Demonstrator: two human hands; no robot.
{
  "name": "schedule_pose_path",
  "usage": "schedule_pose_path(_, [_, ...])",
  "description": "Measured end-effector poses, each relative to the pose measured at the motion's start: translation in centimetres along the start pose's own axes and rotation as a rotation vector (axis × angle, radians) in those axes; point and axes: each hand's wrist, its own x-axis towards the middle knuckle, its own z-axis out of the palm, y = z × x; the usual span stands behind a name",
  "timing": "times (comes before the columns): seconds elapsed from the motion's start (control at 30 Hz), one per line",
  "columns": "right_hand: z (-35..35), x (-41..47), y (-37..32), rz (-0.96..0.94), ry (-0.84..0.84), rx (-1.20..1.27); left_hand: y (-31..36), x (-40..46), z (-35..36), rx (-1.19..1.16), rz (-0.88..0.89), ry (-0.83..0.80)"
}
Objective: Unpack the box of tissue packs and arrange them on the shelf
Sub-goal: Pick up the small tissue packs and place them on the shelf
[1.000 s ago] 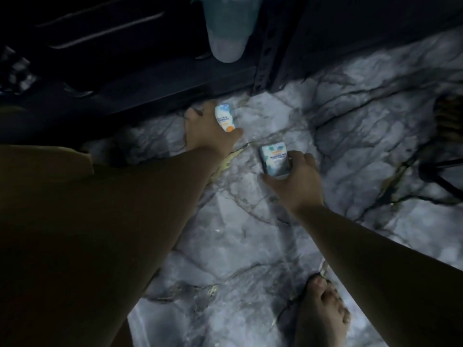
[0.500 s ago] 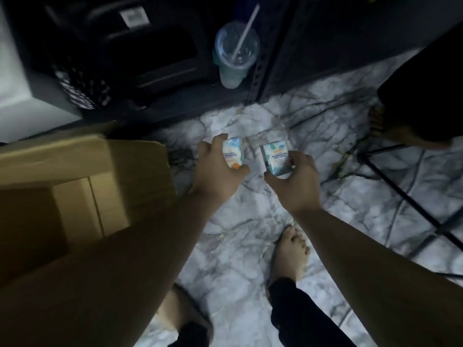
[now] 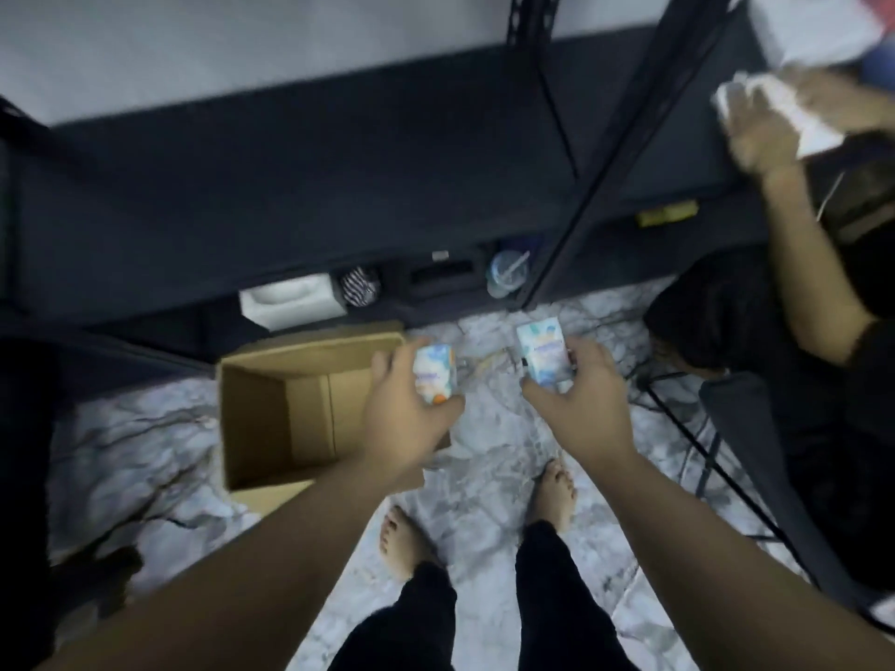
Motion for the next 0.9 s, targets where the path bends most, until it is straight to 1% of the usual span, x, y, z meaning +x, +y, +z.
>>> schedule_pose_path(0.07, [-1.4, -1.7, -4.4, -0.043, -0.017, 0.010, 0.5, -2.6, -4.0, -0.026, 0.014, 0.039])
schedule_pose_path(0.2, [-2.2, -4.3, -12.1, -0.129, -0.025, 0.031, 0.9, -6.2, -10.8, -0.049, -0.024, 0.130])
schedule_pose_path(0.33, [-1.5, -6.0, -18.9, -0.201, -0.015, 0.104, 1.2, -8.0, -17.0, -0.027, 0.026, 0.237])
schedule_pose_path(0.6, [1.1, -7.0, -28.2, -0.380, -0.117, 0.114, 1.2, -9.7, -26.8, -0.115, 0.045, 0.421])
schedule_pose_path(0.73, [2.3, -5.5, -32.5, -0.453, -0.174, 0.138, 2.3, -9.1, -30.3, -0.157, 0.038, 0.488])
schedule_pose_path(0.9, [4.4, -2.6, -38.7, -0.575, -0.271, 0.198, 3.7, -7.7, -35.3, -0.166, 0.038, 0.631])
